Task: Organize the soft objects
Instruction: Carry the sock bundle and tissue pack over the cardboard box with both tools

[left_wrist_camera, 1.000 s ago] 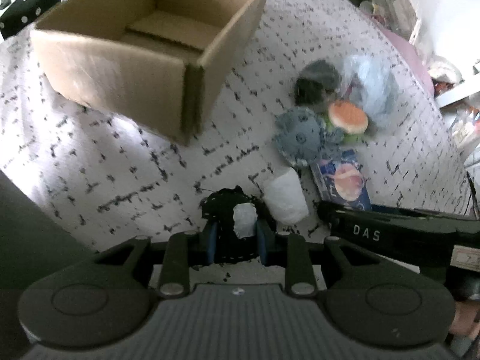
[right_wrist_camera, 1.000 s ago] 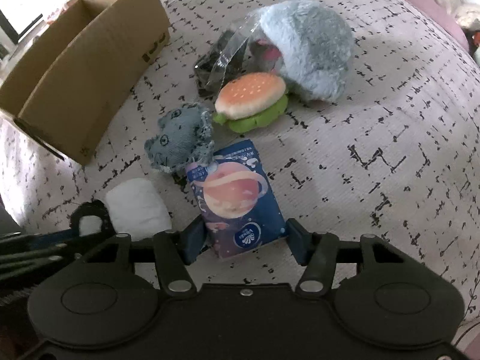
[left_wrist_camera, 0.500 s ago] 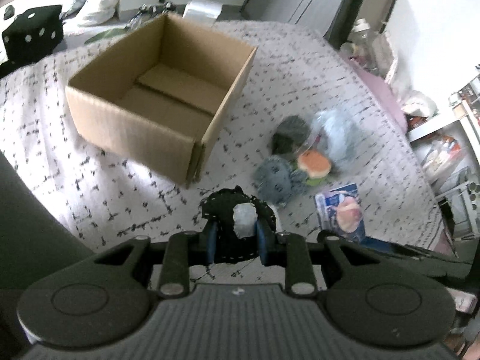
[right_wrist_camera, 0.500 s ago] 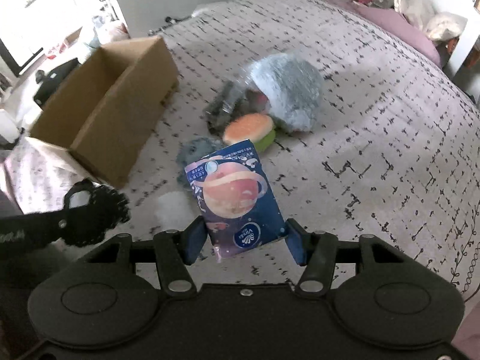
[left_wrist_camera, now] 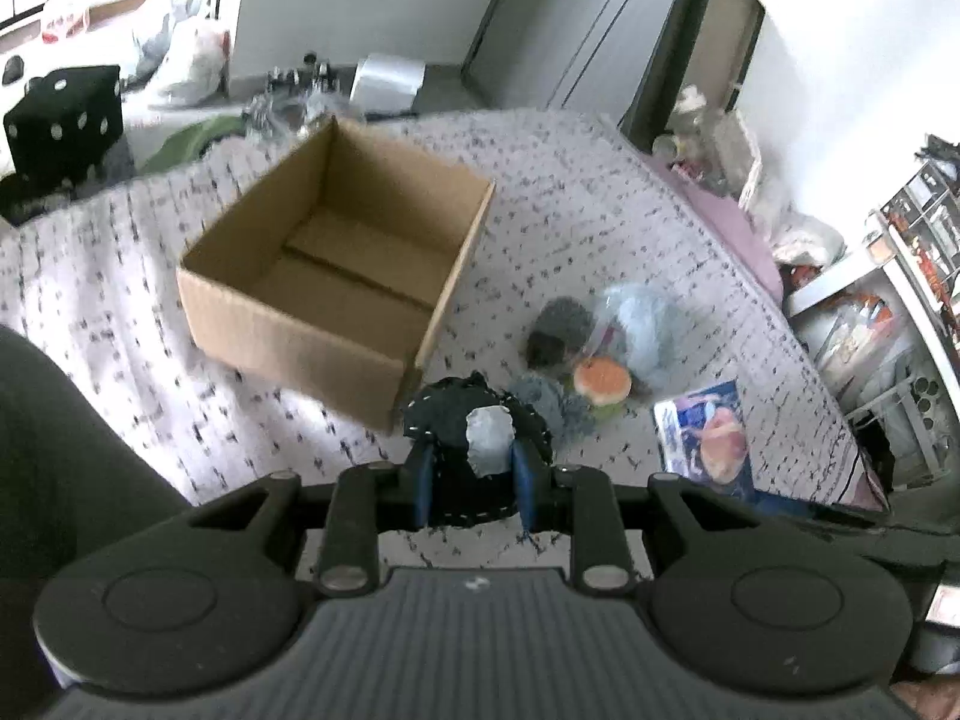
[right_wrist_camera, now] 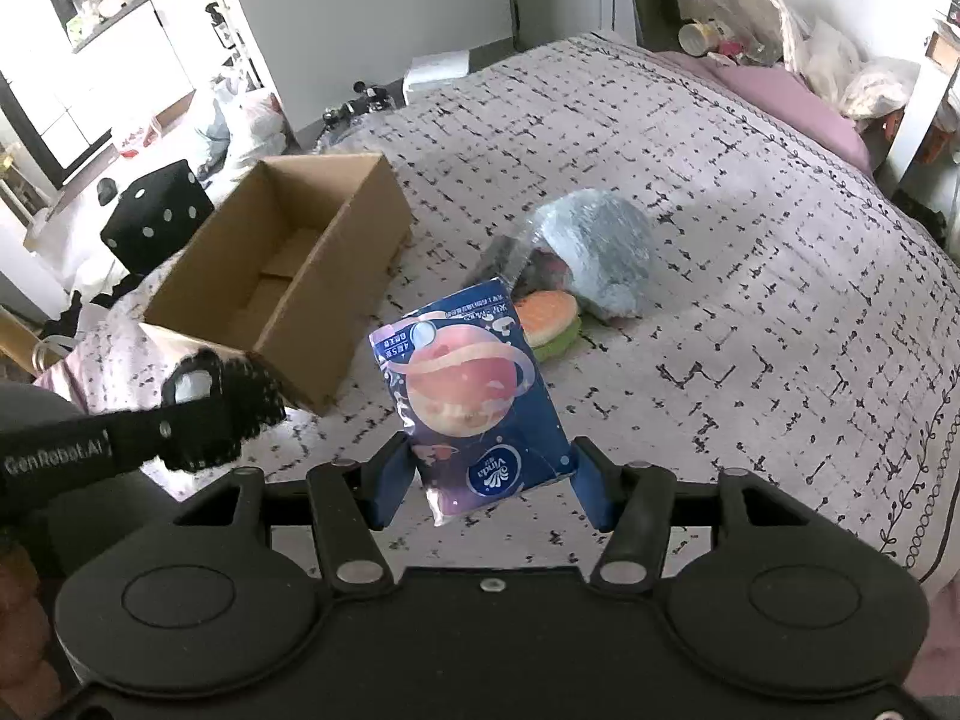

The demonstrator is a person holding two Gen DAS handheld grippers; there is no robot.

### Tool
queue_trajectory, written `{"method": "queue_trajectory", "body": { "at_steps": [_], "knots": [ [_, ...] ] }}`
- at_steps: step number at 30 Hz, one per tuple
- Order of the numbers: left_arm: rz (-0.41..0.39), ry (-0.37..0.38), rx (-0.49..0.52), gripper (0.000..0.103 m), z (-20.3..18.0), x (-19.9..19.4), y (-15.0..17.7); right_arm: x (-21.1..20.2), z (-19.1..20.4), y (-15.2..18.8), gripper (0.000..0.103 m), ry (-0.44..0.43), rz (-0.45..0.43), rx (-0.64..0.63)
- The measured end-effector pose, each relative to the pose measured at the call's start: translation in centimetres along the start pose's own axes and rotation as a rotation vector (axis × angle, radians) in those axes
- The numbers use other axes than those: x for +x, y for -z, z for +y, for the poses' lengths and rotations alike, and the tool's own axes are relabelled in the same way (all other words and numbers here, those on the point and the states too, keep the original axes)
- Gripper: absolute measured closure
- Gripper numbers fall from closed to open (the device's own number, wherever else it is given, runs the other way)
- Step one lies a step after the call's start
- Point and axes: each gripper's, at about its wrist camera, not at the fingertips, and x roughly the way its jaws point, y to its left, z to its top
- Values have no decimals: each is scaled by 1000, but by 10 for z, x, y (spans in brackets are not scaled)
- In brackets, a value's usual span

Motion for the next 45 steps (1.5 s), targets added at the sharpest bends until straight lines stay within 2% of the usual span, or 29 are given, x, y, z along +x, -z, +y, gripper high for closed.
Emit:
{"method": "queue_trajectory", "body": {
  "at_steps": [5, 9, 19, 27, 32, 38, 45],
  "knots": [
    [-53, -17, 1, 77, 7, -18, -11, -14, 11, -5, 48, -15, -31, -2],
    [-105, -47, 43, 77, 11, -31, -20, -22, 20, -9, 48, -22, -54, -5],
    [-150, -40, 111, 77, 30, -47, -46, -23, 46, -24, 48, -29, -87, -14],
    [-154, -29, 115, 77, 50, -38, -66, -15, 70, -42, 48, -30, -96, -24],
    [-164, -23, 75, 77, 70, -31, -77, -4, 85, -59, 48, -26, -97, -38],
    [-132, -21, 42, 77, 92, -12, -95, 16, 96, -72, 48, -28, -76, -25],
    [-88, -14, 54, 77, 95, 15, -119, 40, 99, -89, 48, -23, -38, 2]
  ]
}}
